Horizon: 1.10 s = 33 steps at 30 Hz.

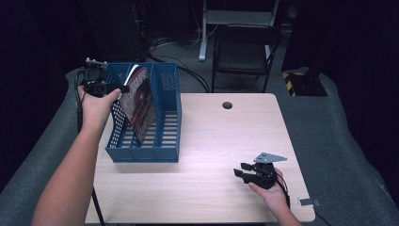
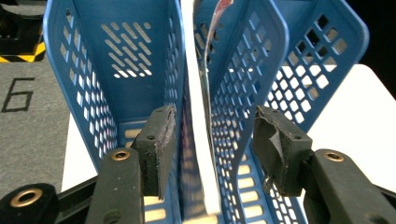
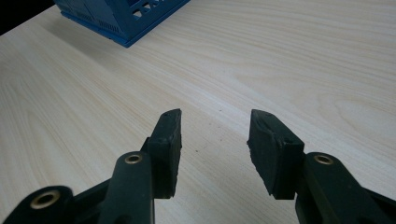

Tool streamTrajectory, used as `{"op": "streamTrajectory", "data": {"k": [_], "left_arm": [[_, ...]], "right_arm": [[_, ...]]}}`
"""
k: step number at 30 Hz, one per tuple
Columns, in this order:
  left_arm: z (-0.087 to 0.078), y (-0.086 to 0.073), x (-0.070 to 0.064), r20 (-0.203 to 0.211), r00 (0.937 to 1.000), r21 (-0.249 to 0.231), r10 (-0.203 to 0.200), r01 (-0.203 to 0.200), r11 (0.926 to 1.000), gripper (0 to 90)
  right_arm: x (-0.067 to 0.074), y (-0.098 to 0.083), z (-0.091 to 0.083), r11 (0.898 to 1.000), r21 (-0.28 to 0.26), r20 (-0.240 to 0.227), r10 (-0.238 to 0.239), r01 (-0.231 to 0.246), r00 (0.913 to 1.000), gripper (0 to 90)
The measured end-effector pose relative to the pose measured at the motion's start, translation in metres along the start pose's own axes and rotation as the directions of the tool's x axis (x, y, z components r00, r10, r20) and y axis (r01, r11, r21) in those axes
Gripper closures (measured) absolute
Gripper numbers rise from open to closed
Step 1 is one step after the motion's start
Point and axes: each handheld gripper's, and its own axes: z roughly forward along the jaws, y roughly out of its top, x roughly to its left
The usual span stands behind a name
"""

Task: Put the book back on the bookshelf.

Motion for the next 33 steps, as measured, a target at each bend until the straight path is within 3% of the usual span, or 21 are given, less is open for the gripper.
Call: {"op": "streamTrajectory", "data": {"k": [16, 24, 26, 33], "left_arm": [[-0.033, -0.015, -0.005, 0.053, 0.9953, 0.023, 0.081, -0.082, 0.9964, 47.8], [-0.047, -0.023, -0.015, 0.09, 0.9882, 0.025, 0.124, -0.127, 0.9916, 47.6], [-0.048, -0.025, -0.018, 0.114, 0.9856, 0.03, 0.125, -0.129, 0.9911, 47.6], [-0.047, -0.033, -0.03, 0.141, 0.9769, 0.036, 0.16, -0.167, 0.9853, 47.3]], "right_arm": [[0.003, 0.0, 0.001, 1.0, -0.002, -0.005, -0.007, 0.007, 1.0, 53.9], [0.004, 0.001, 0.004, 1.0, 0.0, -0.01, -0.013, 0.013, 0.9999, 53.9], [0.003, 0.002, 0.004, 1.0, 0.005, -0.014, -0.01, 0.01, 0.9998, 53.9], [0.004, 0.001, 0.004, 1.0, 0.009, -0.015, -0.016, 0.016, 0.9998, 53.8]]}}
